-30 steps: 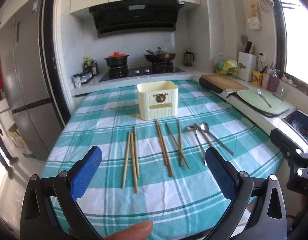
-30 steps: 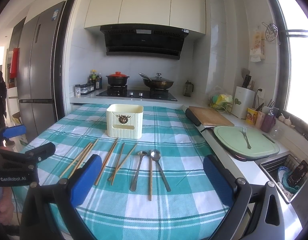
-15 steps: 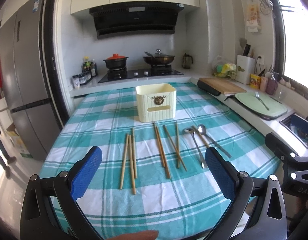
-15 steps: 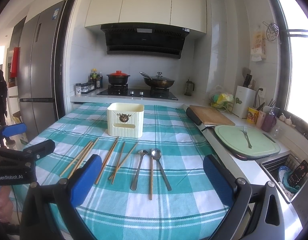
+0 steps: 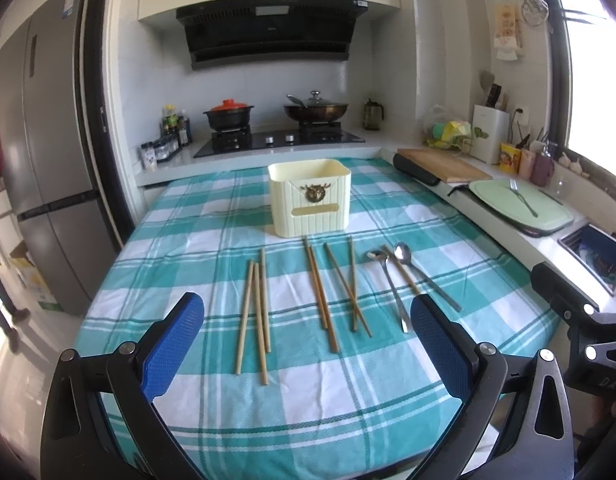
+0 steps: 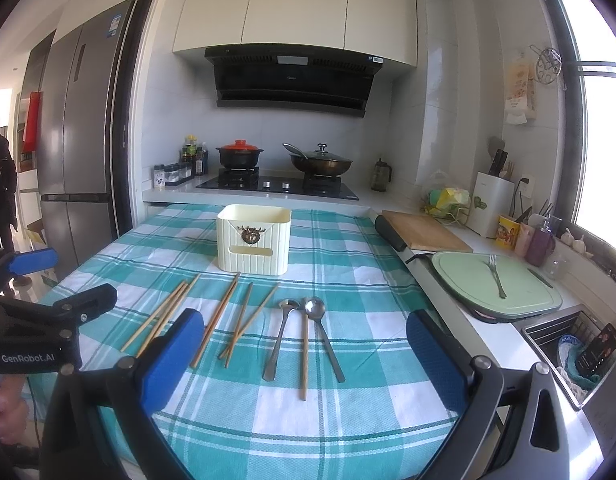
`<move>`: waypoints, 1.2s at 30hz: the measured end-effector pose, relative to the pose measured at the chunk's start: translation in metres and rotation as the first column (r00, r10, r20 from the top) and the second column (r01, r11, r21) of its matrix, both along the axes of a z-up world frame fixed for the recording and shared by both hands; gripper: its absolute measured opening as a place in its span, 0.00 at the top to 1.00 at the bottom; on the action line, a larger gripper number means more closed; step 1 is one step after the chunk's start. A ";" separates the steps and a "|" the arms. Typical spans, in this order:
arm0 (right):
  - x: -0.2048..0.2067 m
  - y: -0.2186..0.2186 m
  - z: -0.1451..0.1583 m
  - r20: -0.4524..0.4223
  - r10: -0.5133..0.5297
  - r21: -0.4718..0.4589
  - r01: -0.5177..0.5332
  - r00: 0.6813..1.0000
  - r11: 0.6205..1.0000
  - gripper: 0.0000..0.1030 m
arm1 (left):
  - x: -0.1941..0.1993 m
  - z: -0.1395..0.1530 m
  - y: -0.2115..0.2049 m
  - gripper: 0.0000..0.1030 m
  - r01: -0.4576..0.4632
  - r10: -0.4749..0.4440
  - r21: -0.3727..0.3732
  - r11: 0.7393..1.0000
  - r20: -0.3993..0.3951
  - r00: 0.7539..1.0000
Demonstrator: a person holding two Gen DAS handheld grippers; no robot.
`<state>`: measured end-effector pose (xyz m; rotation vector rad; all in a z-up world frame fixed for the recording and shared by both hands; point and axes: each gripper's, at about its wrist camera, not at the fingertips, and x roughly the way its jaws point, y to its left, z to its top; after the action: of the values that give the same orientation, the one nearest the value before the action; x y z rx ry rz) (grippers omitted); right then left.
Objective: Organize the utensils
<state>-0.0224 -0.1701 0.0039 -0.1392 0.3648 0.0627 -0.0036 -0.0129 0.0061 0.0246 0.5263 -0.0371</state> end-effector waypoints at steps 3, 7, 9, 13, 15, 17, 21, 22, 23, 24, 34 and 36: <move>0.001 0.001 0.000 -0.001 0.003 -0.004 -0.003 1.000 1.000 0.00 | 0.001 0.001 0.002 0.00 -0.003 0.003 -0.009 1.000 -0.002 1.000; 0.005 0.004 0.000 -0.004 0.007 -0.010 -0.007 1.000 1.000 0.00 | 0.002 0.002 0.007 0.00 0.000 0.000 -0.037 0.999 0.005 1.000; 0.004 0.004 -0.001 -0.005 0.005 -0.008 -0.005 1.000 1.000 0.00 | 0.003 0.002 0.008 0.00 0.001 0.000 -0.042 0.999 0.008 1.000; 0.006 0.004 -0.002 -0.012 0.009 -0.008 -0.010 1.000 1.000 0.00 | 0.003 0.002 0.005 0.00 0.012 -0.012 -0.038 0.999 0.013 1.000; 0.006 0.004 -0.002 -0.013 0.012 -0.010 -0.012 1.000 1.000 0.00 | 0.003 0.003 0.003 0.00 0.021 -0.021 -0.033 0.999 0.018 1.000; 0.006 0.004 -0.003 -0.013 0.012 -0.010 -0.012 1.000 1.000 0.00 | 0.003 0.003 0.001 0.00 0.026 -0.025 -0.027 0.999 0.021 0.999; 0.007 0.003 -0.003 -0.018 0.011 -0.005 -0.011 1.000 1.000 0.00 | 0.005 0.002 0.001 0.00 0.027 -0.027 -0.033 0.999 0.011 1.000; 0.007 0.002 -0.003 -0.018 0.010 -0.003 -0.010 1.000 1.000 0.00 | 0.006 0.001 0.001 0.00 0.026 -0.026 -0.035 0.999 0.006 1.000; 0.007 0.002 -0.003 -0.017 0.008 -0.003 -0.008 1.000 1.000 0.00 | 0.007 0.001 0.002 0.00 0.024 -0.024 -0.037 0.999 0.003 1.000; 0.007 0.001 -0.003 -0.017 0.008 -0.001 -0.008 1.000 1.000 0.00 | 0.008 0.000 0.003 0.00 0.021 -0.021 -0.039 0.999 -0.001 1.000; 0.013 0.003 -0.007 -0.036 0.023 -0.002 -0.023 0.999 1.000 0.00 | 0.012 -0.007 0.009 0.00 0.002 -0.004 -0.055 0.999 -0.024 1.000; 0.015 0.003 -0.007 -0.041 0.020 -0.001 -0.020 0.999 1.000 0.00 | 0.014 -0.008 0.009 0.00 0.002 -0.003 -0.056 0.998 -0.029 1.000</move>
<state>-0.0070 -0.1673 -0.0035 -0.1430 0.4041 0.0855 0.0103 -0.0038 -0.0018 -0.0299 0.5544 -0.0546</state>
